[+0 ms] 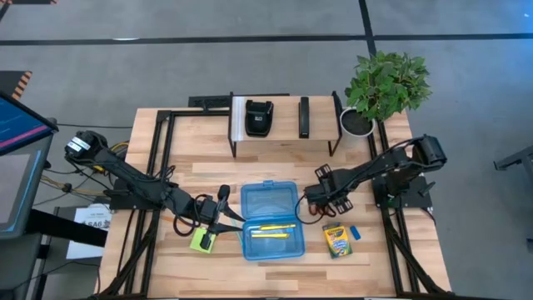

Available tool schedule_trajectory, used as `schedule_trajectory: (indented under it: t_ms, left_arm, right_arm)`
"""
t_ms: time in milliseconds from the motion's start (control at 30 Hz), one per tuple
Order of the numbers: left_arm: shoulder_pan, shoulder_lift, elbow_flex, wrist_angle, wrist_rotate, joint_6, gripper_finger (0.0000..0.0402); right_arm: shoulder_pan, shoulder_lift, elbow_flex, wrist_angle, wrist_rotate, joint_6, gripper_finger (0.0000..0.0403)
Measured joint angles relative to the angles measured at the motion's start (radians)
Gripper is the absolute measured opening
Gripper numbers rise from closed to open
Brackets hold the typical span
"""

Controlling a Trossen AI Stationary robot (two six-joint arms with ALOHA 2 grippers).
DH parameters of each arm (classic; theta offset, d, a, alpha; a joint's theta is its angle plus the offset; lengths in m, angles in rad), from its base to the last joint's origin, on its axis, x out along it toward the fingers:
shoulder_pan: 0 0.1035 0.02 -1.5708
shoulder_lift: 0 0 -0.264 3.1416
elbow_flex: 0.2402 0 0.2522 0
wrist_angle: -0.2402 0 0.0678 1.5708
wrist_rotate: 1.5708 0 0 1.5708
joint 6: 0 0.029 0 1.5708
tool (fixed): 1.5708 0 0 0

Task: Pack school essentials
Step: Put the black scissors into the blue supply box

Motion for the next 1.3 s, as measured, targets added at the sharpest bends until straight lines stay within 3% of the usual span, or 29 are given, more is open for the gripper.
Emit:
schedule_trajectory:
  t_ms: [967, 1300]
  left_arm:
    - [0.000, 0.000, 0.000, -0.001, 0.006, -0.007, 0.0103]
    - [0.000, 0.000, 0.000, -0.001, 0.008, -0.010, 0.0103]
  right_arm:
    - [0.003, 0.003, 0.005, 0.160, -0.007, -0.153, 0.0273]
    - [0.003, 0.003, 0.000, 0.204, -0.122, -0.149, 0.0270]
